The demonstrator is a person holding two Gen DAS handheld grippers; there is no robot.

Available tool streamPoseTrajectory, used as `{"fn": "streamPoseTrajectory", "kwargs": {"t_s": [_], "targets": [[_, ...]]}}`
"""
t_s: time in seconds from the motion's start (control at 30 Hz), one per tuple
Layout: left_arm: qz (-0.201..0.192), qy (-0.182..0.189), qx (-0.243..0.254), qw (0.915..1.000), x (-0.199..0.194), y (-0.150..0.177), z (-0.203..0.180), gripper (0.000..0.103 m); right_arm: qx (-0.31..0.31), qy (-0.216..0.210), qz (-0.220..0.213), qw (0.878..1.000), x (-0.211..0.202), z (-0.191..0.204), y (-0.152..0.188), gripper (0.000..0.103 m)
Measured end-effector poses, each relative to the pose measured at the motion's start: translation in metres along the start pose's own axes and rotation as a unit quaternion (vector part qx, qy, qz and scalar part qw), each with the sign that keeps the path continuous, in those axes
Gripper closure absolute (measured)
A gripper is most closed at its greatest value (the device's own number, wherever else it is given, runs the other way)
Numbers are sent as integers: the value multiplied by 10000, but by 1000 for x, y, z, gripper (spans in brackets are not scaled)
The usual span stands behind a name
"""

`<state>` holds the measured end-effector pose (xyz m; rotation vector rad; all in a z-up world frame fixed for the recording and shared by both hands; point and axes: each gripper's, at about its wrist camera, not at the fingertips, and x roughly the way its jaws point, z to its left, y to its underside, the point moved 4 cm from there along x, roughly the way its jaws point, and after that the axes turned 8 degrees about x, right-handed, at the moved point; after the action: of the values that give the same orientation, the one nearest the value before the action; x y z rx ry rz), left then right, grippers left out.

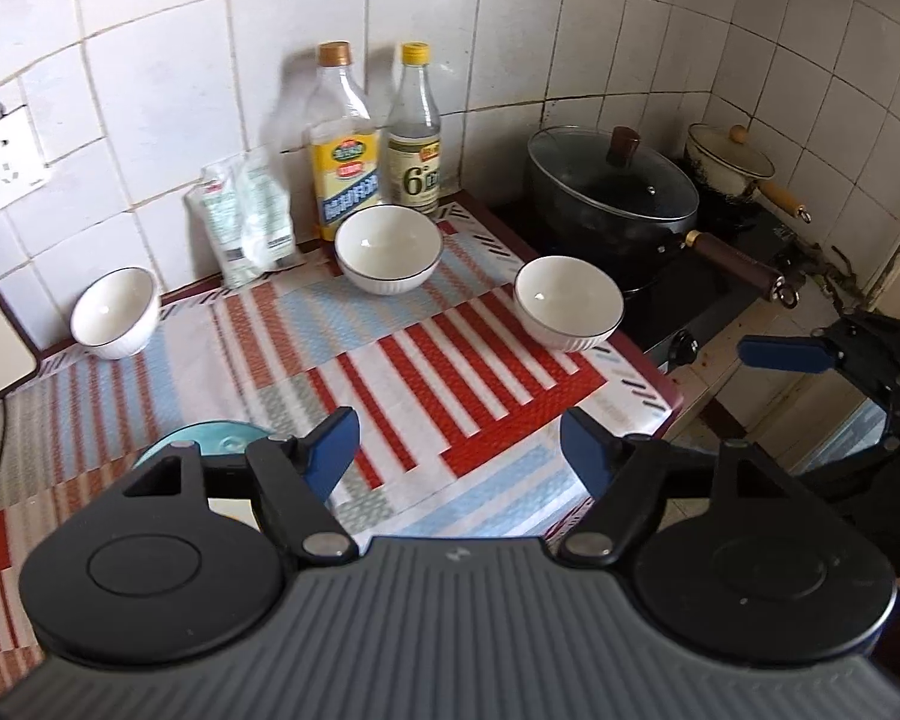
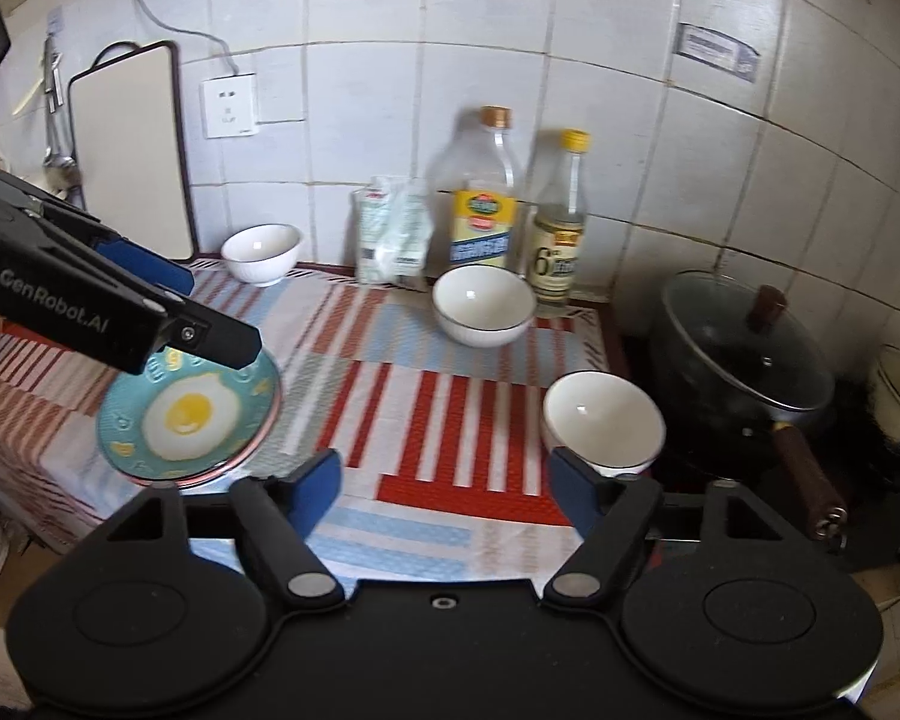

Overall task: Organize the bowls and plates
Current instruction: 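Move both grippers to the white bowl beside the pot, then close both grippers on the white bowl's rim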

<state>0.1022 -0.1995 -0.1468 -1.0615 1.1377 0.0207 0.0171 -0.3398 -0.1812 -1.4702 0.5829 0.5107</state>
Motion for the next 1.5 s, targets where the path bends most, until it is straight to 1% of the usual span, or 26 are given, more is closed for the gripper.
{"fn": "streamPoseTrajectory", "kwargs": {"t_s": [0.17,0.23,0.27,0.33,0.43,0.57,0.63,0.8,0.87,0.97,1.03,1.07,1.13,1.2,1.27,1.3,1.37,1.4,1.43,1.47,1.5], "targets": [[14,132,-122,9998,22,-14,-6,29,77,90,-49,9999,6,-23,-1,17],[3,53,-93,9999,33,-23,-9,29,105,102,-75,9999,12,-31,-1,17],[-53,-18,-61,10000,37,-28,-11,27,138,107,-81,9998,16,-35,-1,17],[-103,-43,-74,9999,51,-37,-13,26,266,106,-128,9995,24,-45,0,17],[-86,31,-134,9999,75,-51,-15,26,505,149,-81,9986,43,-61,-2,17],[-90,77,-72,9999,110,-63,-20,26,581,158,-94,9981,68,-78,-3,17],[7,166,-137,9998,131,-66,-21,26,658,163,-115,9976,81,-88,-4,17],[197,356,-422,9983,179,-69,-17,28,1009,324,75,9943,122,-116,1,17],[293,403,-522,9974,199,-71,-16,28,1122,290,179,9931,135,-126,4,17],[426,358,-495,9972,222,-72,-17,30,1448,194,263,9889,152,-139,8,18],[530,388,-493,9966,236,-71,-19,31,1548,207,312,9872,161,-145,9,19],[597,414,-495,9961,242,-70,-20,35,1549,227,333,9871,165,-147,9,19],[693,441,-509,9953,255,-68,-21,37,1593,281,368,9861,175,-152,7,19],[751,468,-546,9946,265,-68,-22,45,1720,284,373,9840,181,-159,4,20],[840,488,-579,9936,273,-67,-24,51,1817,333,382,9820,188,-164,2,22],[875,492,-591,9932,276,-67,-24,57,1844,389,399,9813,191,-167,1,23],[927,509,-567,9928,282,-67,-26,63,1886,476,470,9798,198,-171,1,31],[983,519,-568,9922,285,-66,-27,69,1904,480,524,9791,202,-172,2,38],[1034,541,-594,9914,289,-66,-26,71,1924,482,575,9784,205,-174,2,45],[1071,592,-647,9904,292,-65,-26,74,1957,494,630,9774,208,-175,3,49],[1091,649,-719,9893,293,-64,-26,78,2000,512,704,9759,211,-176,4,57]]}}
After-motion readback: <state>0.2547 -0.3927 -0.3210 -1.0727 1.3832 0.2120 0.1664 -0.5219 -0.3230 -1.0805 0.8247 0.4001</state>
